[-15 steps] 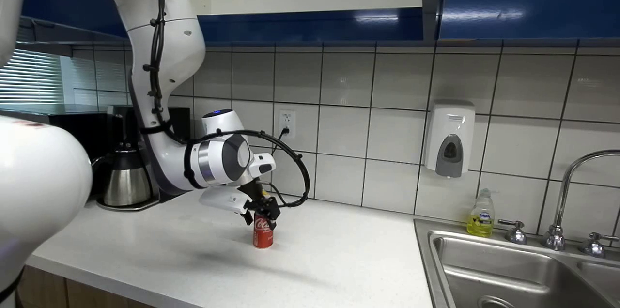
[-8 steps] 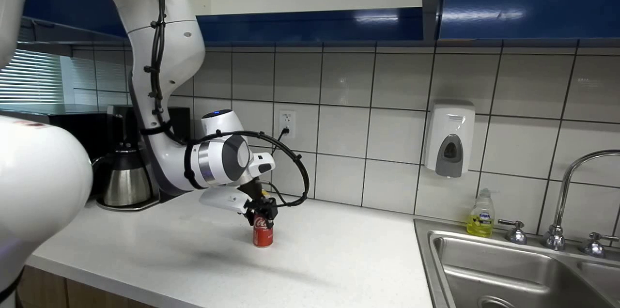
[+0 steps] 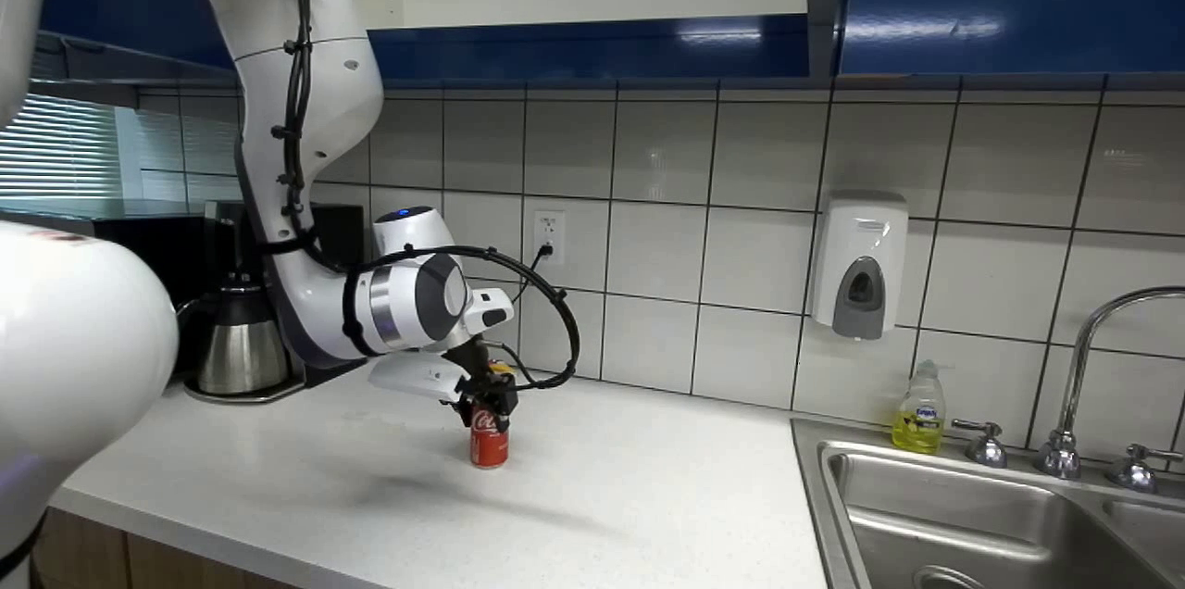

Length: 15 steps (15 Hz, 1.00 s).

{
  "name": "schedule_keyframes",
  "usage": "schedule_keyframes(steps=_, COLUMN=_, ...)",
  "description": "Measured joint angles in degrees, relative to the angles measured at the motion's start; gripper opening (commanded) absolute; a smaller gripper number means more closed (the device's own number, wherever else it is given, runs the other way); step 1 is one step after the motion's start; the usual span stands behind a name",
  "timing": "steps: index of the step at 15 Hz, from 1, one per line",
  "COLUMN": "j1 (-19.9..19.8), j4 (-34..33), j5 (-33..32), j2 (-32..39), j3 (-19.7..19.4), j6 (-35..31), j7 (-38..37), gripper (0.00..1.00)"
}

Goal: Put the can in the top cabinet

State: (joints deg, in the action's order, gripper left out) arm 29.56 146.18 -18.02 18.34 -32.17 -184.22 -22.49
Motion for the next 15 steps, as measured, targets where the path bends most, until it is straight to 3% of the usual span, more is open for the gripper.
schedule_keyframes(steps=4, j1=3.6, j4=0.2, j5=-0.1, j2=-4.1, j3=-0.9, j6=5.2, j7=0.0, gripper=0.38)
schedule_keyframes(steps=8, j1=9.2, j4=0.6, j5=-2.1, j2=-10.5, j3=-4.3, j6=12.7, j7=-0.7, gripper=0.38)
schedule_keyframes(steps=11, j1=12.4, j4=0.8, j5=-7.8, j2=-16.4, j3=-6.3, j6=19.8, j7=-5.0, gripper=0.38)
schedule_keyframes(steps=15, j1=13.5, j4=1.6, j5=-16.6, j2=-27.0, j3=-4.6, j6=31.2, j7=-13.0, gripper=0.38)
